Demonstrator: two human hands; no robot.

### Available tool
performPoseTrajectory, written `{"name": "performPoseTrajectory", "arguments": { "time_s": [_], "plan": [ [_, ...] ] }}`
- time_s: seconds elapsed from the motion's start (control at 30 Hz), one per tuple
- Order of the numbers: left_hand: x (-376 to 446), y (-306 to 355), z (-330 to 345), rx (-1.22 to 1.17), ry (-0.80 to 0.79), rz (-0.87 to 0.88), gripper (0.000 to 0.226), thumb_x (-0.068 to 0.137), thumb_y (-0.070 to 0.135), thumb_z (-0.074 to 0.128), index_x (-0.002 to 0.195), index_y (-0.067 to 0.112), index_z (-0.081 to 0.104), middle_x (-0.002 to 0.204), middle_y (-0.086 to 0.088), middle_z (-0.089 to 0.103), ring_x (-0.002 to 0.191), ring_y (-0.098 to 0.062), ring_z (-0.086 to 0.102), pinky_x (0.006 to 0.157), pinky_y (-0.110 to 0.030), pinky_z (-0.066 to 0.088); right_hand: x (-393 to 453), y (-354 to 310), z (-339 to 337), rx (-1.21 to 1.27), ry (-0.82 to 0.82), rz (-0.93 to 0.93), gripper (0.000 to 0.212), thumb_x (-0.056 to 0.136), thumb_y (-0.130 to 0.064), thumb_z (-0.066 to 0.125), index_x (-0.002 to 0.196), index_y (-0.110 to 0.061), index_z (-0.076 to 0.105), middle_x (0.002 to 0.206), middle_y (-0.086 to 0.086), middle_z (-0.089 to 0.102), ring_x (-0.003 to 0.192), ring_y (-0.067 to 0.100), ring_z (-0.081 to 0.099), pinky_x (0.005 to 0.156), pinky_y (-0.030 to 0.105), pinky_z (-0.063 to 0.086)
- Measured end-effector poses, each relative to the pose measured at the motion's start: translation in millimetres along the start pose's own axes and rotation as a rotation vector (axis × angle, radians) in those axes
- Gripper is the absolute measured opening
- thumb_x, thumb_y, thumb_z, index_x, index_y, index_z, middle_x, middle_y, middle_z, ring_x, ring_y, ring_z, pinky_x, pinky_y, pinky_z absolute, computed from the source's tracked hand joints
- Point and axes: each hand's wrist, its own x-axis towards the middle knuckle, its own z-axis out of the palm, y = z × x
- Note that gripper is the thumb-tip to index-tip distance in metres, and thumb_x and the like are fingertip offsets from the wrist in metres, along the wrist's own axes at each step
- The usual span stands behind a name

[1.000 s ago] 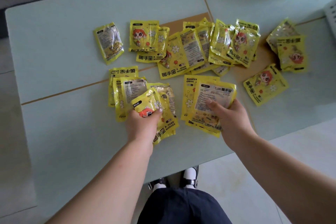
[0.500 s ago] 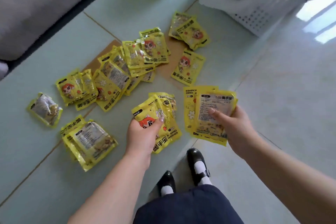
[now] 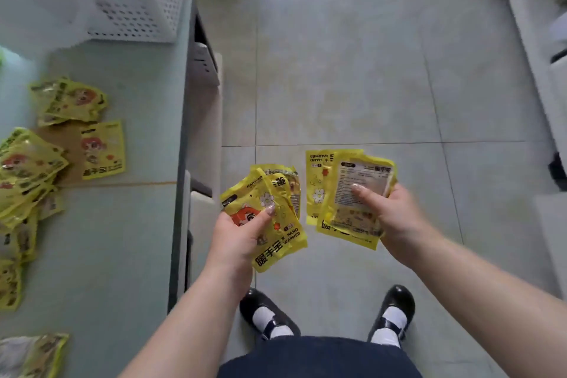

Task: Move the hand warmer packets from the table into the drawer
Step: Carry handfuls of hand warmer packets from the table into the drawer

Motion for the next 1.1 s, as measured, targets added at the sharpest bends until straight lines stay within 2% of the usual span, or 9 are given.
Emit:
{"name": "performPoseTrajectory", "arguments": {
  "time_s": [0.17,0.3,0.43,0.57,0.67,0.77,0.9,1.0,1.1],
  "plan": [
    [-23,-38,102,0.189,-0.108,-0.030,0.028,0.080,0.009,0.071,0.107,0.013,0.064,0.102,-0.015,0.073,0.092,-0.033,0.071,0.085,-0.056,0.054,-14,19,-119,0.202,0.205,0.047,0.028,0.087,-0.004,0.059,0.115,-0.003,0.060,0.097,0.012,0.070,0.085,0.026,0.068,0.080,0.045,0.056],
    [-41,-74,184,0.271,-0.199,-0.028,0.030,0.082,0.008,0.069,0.111,0.010,0.063,0.105,-0.018,0.071,0.093,-0.036,0.070,0.084,-0.058,0.053,-30,34,-212,0.285,0.311,0.080,0.021,0.087,-0.004,0.060,0.108,-0.006,0.063,0.100,0.013,0.071,0.091,0.031,0.068,0.085,0.052,0.054],
    [-82,-137,310,0.370,-0.305,-0.068,0.026,0.082,0.006,0.067,0.107,0.014,0.064,0.104,-0.018,0.072,0.091,-0.036,0.070,0.084,-0.059,0.053,-66,43,-354,0.386,0.431,0.067,0.014,0.089,-0.002,0.056,0.088,-0.014,0.063,0.090,0.008,0.070,0.082,0.024,0.067,0.080,0.043,0.055],
    [-125,-194,421,0.454,-0.404,-0.111,0.025,0.083,0.006,0.067,0.106,0.015,0.064,0.106,-0.018,0.071,0.091,-0.036,0.070,0.082,-0.057,0.054,-97,55,-477,0.446,0.586,0.057,0.012,0.089,-0.005,0.058,0.087,-0.016,0.063,0.091,0.007,0.070,0.089,0.026,0.067,0.084,0.048,0.054],
    [-159,-240,499,0.541,-0.479,-0.145,0.021,0.083,0.005,0.067,0.100,0.017,0.064,0.100,-0.015,0.072,0.083,-0.031,0.071,0.077,-0.051,0.057,-122,71,-562,0.523,0.706,0.066,0.011,0.089,-0.008,0.060,0.086,-0.018,0.061,0.091,0.003,0.069,0.093,0.025,0.065,0.085,0.044,0.053],
    [-184,-274,559,0.629,-0.570,-0.151,0.023,0.083,0.006,0.068,0.104,0.015,0.064,0.099,-0.014,0.073,0.082,-0.030,0.073,0.074,-0.050,0.058,-143,89,-622,0.594,0.797,0.078,0.008,0.087,-0.011,0.063,0.088,-0.018,0.060,0.098,0.007,0.069,0.101,0.028,0.063,0.096,0.049,0.047],
    [-206,-311,617,0.771,-0.638,-0.155,0.022,0.083,0.008,0.068,0.104,0.016,0.064,0.098,-0.011,0.074,0.084,-0.028,0.073,0.073,-0.047,0.059,-171,116,-677,0.739,0.888,0.084,0.014,0.087,-0.008,0.061,0.090,-0.021,0.063,0.102,0.005,0.070,0.100,0.026,0.065,0.094,0.052,0.048],
    [-212,-333,650,0.860,-0.666,-0.161,0.021,0.083,0.010,0.069,0.103,0.017,0.064,0.100,-0.011,0.073,0.088,-0.029,0.072,0.080,-0.051,0.057,-184,131,-702,0.811,0.940,0.088,0.015,0.088,-0.007,0.059,0.089,-0.021,0.064,0.096,0.001,0.071,0.094,0.023,0.066,0.088,0.045,0.051],
    [-214,-363,690,0.957,-0.692,-0.185,0.022,0.082,0.011,0.070,0.102,0.016,0.063,0.098,-0.010,0.073,0.086,-0.029,0.071,0.078,-0.050,0.057,-193,151,-733,0.883,1.023,0.126,0.014,0.088,-0.008,0.060,0.089,-0.021,0.063,0.095,0.002,0.070,0.092,0.023,0.066,0.085,0.044,0.052]
  ]
}}
